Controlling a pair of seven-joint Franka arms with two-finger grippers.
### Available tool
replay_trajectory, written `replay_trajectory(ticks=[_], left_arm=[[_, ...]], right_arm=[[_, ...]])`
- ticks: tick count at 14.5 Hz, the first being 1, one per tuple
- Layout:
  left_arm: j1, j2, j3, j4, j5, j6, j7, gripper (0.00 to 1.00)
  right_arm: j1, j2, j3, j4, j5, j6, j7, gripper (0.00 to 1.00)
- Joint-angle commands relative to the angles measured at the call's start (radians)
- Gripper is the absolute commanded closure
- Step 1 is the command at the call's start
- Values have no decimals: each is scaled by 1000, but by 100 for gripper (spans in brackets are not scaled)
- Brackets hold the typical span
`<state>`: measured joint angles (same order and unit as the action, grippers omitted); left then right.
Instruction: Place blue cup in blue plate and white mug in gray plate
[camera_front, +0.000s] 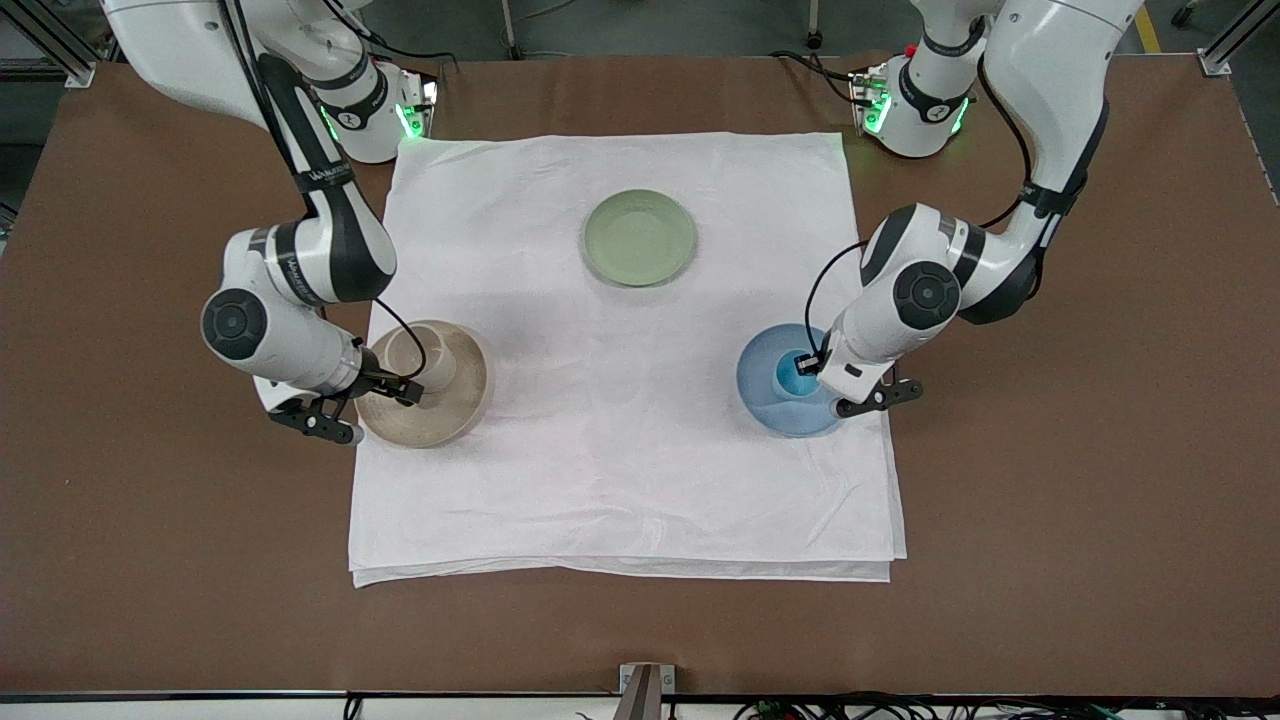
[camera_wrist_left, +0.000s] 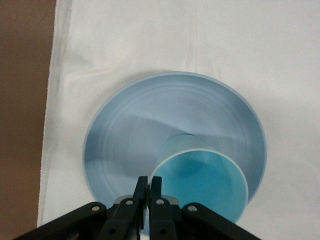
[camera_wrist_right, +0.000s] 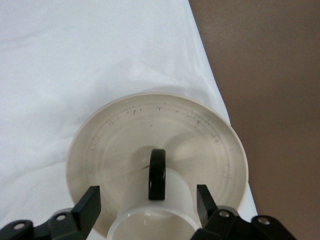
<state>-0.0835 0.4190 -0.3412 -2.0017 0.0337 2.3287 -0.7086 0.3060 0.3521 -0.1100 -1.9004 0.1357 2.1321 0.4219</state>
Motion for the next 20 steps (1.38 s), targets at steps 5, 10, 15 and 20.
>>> replay_trajectory(ticks=[5, 10, 15, 20], left_arm=[[19, -112, 4, 105, 18, -154, -23, 0], [39, -111, 13, 542, 20, -569, 119, 0], [159, -182, 18, 612, 173, -693, 381, 0], [297, -293, 10, 615, 123, -825, 579, 0]], right_arm=[[-180, -21, -17, 424, -99, -545, -362, 0], [-263, -18, -16, 570, -102, -692, -420, 0], [-258, -24, -13, 606, -91, -696, -411, 0], [-254, -152, -13, 500, -94, -732, -419, 0]])
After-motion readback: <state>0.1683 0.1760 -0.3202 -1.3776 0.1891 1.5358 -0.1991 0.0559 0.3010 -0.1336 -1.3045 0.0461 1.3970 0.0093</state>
